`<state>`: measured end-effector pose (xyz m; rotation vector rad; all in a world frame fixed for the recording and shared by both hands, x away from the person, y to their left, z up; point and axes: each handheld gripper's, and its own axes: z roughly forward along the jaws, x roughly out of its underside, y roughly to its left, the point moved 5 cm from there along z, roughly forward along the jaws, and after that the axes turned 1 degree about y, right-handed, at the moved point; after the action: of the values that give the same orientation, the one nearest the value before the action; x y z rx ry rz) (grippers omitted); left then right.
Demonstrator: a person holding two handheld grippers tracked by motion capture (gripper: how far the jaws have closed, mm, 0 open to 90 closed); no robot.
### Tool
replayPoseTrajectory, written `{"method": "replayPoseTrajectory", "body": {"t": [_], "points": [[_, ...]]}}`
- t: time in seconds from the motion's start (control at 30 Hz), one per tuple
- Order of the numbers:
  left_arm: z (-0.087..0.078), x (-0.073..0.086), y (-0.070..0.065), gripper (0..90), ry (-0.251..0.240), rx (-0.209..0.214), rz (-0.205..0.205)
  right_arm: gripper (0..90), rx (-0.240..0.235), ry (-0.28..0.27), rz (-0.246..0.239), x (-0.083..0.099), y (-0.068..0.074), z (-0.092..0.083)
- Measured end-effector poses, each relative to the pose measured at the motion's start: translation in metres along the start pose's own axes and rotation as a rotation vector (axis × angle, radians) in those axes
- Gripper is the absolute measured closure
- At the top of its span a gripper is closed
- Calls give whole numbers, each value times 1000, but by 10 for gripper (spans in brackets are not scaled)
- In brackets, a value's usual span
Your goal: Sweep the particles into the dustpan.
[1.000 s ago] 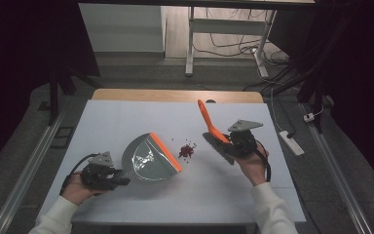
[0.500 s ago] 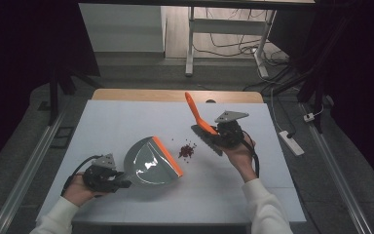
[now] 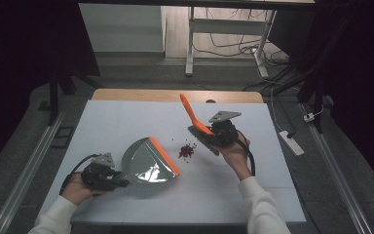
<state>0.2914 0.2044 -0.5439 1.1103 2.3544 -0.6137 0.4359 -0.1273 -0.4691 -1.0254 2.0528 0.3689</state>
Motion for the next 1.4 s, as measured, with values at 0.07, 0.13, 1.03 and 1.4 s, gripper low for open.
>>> {"method": "replayPoseTrajectory", "body": {"t": [0.07, 0.13, 1.03, 1.4], "points": [[0, -1, 1, 613, 13, -6, 1, 700, -1, 3, 3, 0, 0, 1], [0, -3, 2, 613, 21, -5, 4, 700, -3, 5, 6, -1, -1, 2], [20, -29, 2, 612, 111, 56, 36, 701, 35, 77, 43, 11, -14, 35], [24, -29, 2, 613, 125, 76, 24, 700, 51, 120, 27, 17, -13, 52]]}}
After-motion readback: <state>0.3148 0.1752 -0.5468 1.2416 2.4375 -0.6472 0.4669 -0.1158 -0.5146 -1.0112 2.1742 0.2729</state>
